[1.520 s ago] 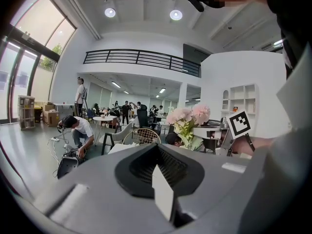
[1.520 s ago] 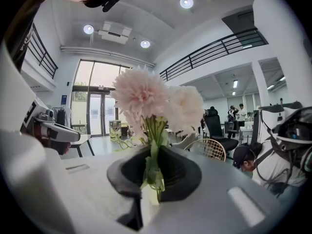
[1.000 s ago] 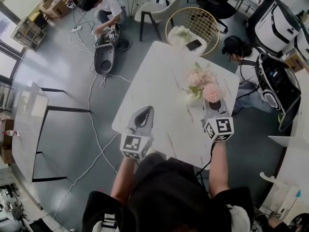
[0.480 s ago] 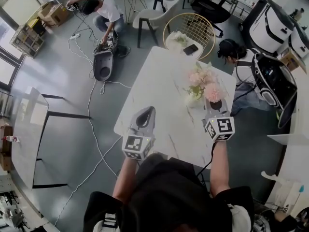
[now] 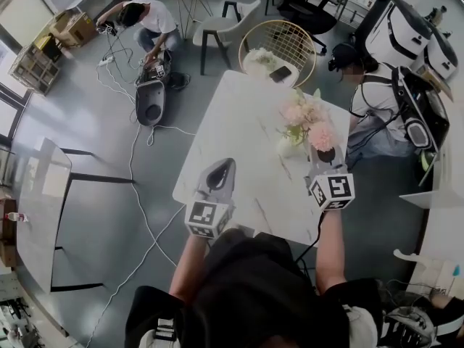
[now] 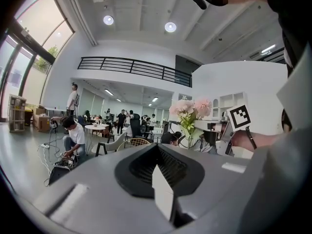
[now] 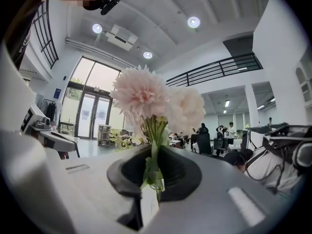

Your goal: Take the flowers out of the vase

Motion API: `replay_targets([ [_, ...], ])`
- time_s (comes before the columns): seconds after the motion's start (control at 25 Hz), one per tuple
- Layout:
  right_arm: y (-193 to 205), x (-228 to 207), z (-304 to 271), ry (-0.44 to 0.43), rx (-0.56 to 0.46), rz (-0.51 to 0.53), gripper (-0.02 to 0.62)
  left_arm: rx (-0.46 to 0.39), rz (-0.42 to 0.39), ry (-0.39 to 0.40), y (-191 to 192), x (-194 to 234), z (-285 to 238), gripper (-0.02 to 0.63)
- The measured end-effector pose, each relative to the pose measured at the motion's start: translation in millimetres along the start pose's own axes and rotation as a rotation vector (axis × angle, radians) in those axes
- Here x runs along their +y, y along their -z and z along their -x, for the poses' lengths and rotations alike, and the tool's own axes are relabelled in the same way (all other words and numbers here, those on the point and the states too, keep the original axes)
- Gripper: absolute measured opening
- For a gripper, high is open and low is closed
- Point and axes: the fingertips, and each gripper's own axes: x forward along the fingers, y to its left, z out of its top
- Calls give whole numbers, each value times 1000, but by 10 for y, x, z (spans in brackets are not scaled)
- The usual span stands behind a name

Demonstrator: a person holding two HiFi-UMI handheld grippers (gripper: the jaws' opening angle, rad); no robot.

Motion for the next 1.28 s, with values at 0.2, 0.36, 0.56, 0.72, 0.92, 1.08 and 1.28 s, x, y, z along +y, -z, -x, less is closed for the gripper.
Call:
replay_targets([
  [0.2,17,68,124,26,6,-2,37,1,-1,31,9,-19,52,8],
  [0.36,36,114,247,59,11,-5,37,2,-9,67,-1,-52,79,8],
  [0.56,98,58,397,114,24,-26,37,10,-9,115,-41,-122,-6,8],
  [0.72,184,152,574,168,33,-48,37,14,-21,163,-43,-132,38,8],
  [0.92,311,316,809,223,48,-66,37,16,-34,228,6,-173,136,8],
  [1.08,398,334,1017,264,63,-74,37,24,-48,275,49,-290,159,8],
  [1.28,462,423,1201,316,61,-90,37,24,-66,333,81,-358,176,8],
])
